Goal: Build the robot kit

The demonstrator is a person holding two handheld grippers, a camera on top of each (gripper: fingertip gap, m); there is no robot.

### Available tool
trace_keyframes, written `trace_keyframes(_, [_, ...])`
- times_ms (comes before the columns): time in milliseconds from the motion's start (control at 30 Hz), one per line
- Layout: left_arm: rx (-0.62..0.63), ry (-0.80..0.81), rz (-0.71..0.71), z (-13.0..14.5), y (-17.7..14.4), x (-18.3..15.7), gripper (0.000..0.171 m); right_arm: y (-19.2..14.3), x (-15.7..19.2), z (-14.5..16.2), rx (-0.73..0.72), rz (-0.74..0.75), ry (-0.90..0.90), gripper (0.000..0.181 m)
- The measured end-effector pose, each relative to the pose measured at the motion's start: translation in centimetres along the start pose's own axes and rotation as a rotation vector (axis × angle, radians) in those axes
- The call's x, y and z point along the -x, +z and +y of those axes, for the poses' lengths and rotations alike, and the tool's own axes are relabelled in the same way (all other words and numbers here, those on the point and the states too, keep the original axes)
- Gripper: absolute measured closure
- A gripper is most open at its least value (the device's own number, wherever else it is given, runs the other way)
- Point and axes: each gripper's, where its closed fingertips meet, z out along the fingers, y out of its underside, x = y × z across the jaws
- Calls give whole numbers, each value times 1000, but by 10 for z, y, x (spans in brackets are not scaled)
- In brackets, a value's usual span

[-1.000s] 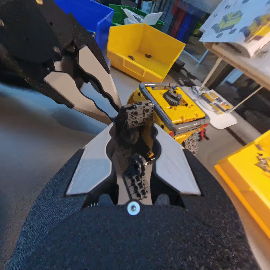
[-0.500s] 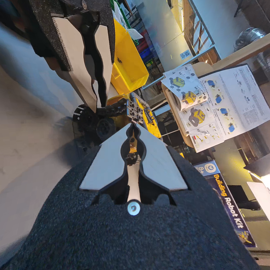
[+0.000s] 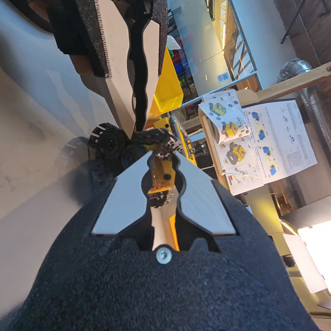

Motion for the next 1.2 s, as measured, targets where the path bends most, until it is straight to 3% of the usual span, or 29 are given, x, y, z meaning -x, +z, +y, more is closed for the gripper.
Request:
trace_keyframes(167, [15,-4,-5,5,-2,3,158,-7,-7,-8,-24,7,-73,173])
trace_keyframes(467, [56,35,-24,15,3,2,158,-24,0,27,59,-101,-151,173])
trace_keyframes(900, [73,114,-22,8,8,-4,156,-38,-5,45,76,-155,-140,173])
trace_keyframes(1033, [-5,38,68,-21,-9,-2,160,-43,-9,55,81,-150,-115,173])
trace_keyframes(1100, [-75,2,51,-45,-21,16,160,-45,-10,59,79,-157,-100,173])
trace_keyframes(1200, [-81,109,2,-68,-24,40,148,-48,-13,60,60,-168,-68,173])
